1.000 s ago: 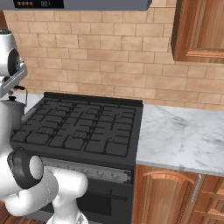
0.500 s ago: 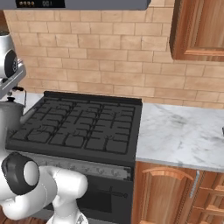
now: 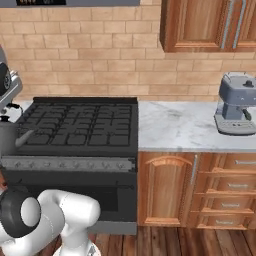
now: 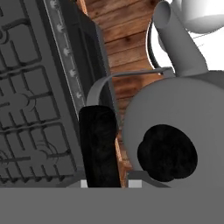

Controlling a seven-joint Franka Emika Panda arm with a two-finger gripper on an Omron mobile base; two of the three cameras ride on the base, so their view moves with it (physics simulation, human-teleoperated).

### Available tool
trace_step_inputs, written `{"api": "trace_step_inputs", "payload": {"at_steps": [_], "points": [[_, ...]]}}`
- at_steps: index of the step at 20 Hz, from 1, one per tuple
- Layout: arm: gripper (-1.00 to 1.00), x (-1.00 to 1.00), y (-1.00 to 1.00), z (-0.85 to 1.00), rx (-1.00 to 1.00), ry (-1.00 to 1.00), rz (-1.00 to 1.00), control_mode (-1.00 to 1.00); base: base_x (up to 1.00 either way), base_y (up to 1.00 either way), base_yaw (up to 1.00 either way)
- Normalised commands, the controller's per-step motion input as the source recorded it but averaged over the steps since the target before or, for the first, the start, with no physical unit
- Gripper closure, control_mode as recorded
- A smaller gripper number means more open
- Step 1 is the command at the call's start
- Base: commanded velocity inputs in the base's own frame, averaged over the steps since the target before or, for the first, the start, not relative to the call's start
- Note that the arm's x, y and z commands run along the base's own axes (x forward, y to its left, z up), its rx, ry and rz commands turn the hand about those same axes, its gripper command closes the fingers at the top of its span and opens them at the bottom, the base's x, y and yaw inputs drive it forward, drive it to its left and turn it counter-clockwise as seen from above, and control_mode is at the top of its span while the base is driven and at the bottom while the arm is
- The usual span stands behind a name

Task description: The kettle is done boiling. Turn off the stove, then wait for 300 timesteps before moving the kettle to the dining table.

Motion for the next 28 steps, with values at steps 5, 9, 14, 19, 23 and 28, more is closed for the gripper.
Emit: {"api": "trace_step_inputs", "payload": {"at_steps": [5, 9, 14, 19, 23, 28], "points": [[1.0, 0.0, 0.0, 0.0, 0.0, 0.0, 0.0, 1.0, -0.26, -0.04, -0.52], [1.0, 0.0, 0.0, 0.0, 0.0, 0.0, 0.0, 1.0, -0.16, 0.0, -0.56], [1.0, 0.0, 0.0, 0.0, 0.0, 0.0, 0.0, 1.0, -0.11, -0.01, -0.58], [1.0, 0.0, 0.0, 0.0, 0.0, 0.0, 0.0, 1.0, -0.12, -0.04, -0.6], [1.0, 0.0, 0.0, 0.0, 0.0, 0.0, 0.0, 1.0, -0.1, -0.01, -0.63], [1.0, 0.0, 0.0, 0.0, 0.0, 0.0, 0.0, 1.0, -0.15, 0.01, -0.64]]}}
